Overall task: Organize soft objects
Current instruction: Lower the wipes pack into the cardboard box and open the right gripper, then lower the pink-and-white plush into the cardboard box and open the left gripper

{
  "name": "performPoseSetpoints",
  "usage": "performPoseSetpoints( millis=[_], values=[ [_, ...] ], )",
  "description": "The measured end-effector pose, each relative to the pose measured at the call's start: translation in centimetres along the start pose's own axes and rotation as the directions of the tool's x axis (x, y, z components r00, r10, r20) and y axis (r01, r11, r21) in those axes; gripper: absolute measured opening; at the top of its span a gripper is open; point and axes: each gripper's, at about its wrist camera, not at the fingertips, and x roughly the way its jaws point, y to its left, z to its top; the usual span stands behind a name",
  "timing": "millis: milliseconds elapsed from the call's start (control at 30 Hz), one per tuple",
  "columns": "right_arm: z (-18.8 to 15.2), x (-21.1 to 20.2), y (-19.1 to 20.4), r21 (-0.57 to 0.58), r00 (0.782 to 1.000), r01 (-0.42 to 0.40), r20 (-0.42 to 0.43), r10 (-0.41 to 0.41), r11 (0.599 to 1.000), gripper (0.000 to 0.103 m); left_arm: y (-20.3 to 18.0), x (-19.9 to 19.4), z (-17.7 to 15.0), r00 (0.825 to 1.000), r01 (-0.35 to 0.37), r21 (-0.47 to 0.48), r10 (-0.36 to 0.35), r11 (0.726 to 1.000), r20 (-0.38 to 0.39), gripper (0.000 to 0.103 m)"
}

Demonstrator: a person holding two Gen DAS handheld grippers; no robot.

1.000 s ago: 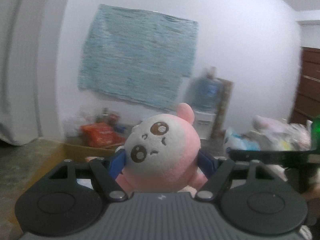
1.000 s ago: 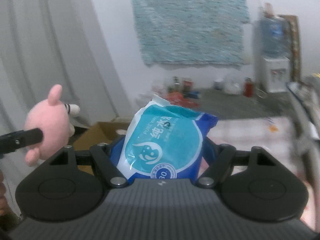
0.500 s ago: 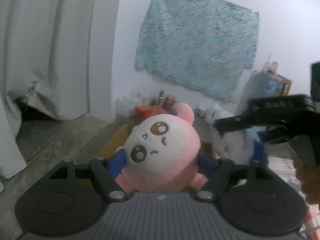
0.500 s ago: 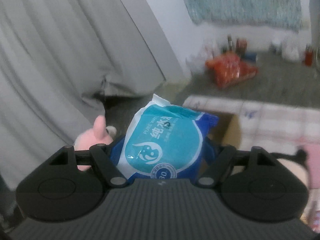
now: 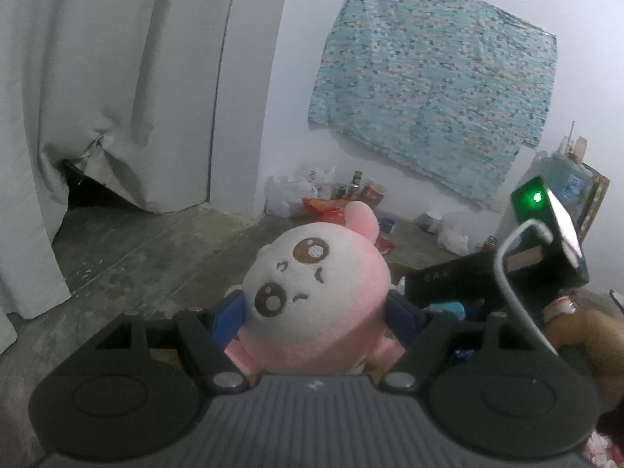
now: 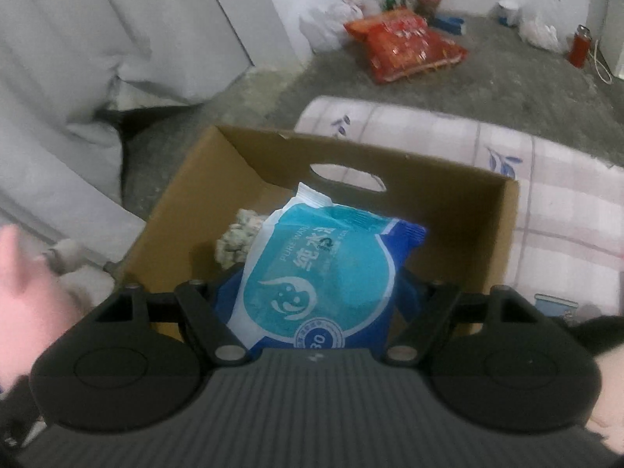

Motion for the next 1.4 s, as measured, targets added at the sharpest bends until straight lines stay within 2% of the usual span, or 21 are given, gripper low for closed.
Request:
performPoseSetpoints(
  millis=[233, 367, 600, 733, 867, 967, 1133, 1267, 1400],
  values=[
    [0.4, 5.2, -0.5, 0.019, 0.996, 0.081, -0.03, -0.081, 0.997, 0.078, 1.1, 0.7, -0.2, 1.0, 0.002, -0.019, -0.002, 1.0, -0.015, 0.078],
    [0.5, 7.4, -0.3, -0.024, 0.988, 0.144, -0.047, -0.145, 0.989, 0.079, 1.3, 0.6, -0.5, 1.0, 0.007, -0.016, -0.008, 1.0, -0.024, 0.078],
    [0.8, 6.5, 0.0, -0.039, 0.984, 0.178, -0.002, -0.178, 0.983, 0.081, 1.2, 0.4, -0.8, 1.0, 0.011, -0.01, -0.011, 1.0, -0.025, 0.078],
    [0.7, 3.0, -0.5, -0.03, 0.991, 0.131, 0.046, -0.129, 0.991, 0.081, 0.9, 0.6, -0.5, 0.999, 0.024, 0.009, -0.024, 1.0, -0.029, 0.078],
    [-1.0, -2.5, -1.3, -0.021, 0.994, 0.026, 0.11, -0.024, 0.999, 0.081, 0.3, 0.2, -1.2, 0.997, 0.057, 0.08, -0.053, 0.995, -0.05, 0.078],
    [-3.7, -7.5, -2.2, -0.044, 0.984, -0.052, 0.166, 0.059, 0.998, 0.082, -0.5, 0.9, -1.8, 0.993, 0.076, 0.154, -0.061, 0.985, -0.096, 0.078],
    [-9.3, -14.5, -5.2, -0.067, 0.954, -0.176, 0.233, 0.187, 0.982, 0.086, -1.8, 3.7, -2.9, 0.981, 0.067, 0.256, -0.016, 0.964, -0.196, 0.078],
    [-13.9, -17.2, -9.9, 0.034, 0.912, -0.368, 0.207, 0.354, 0.929, 0.087, -2.9, 7.6, -3.7, 0.946, 0.082, 0.317, 0.027, 0.945, -0.324, 0.078],
    [-17.5, -19.0, -13.7, 0.074, 0.919, -0.338, 0.243, 0.312, 0.938, 0.087, -4.4, 11.2, -4.9, 0.912, 0.003, 0.437, 0.177, 0.899, -0.37, 0.078]
  ],
)
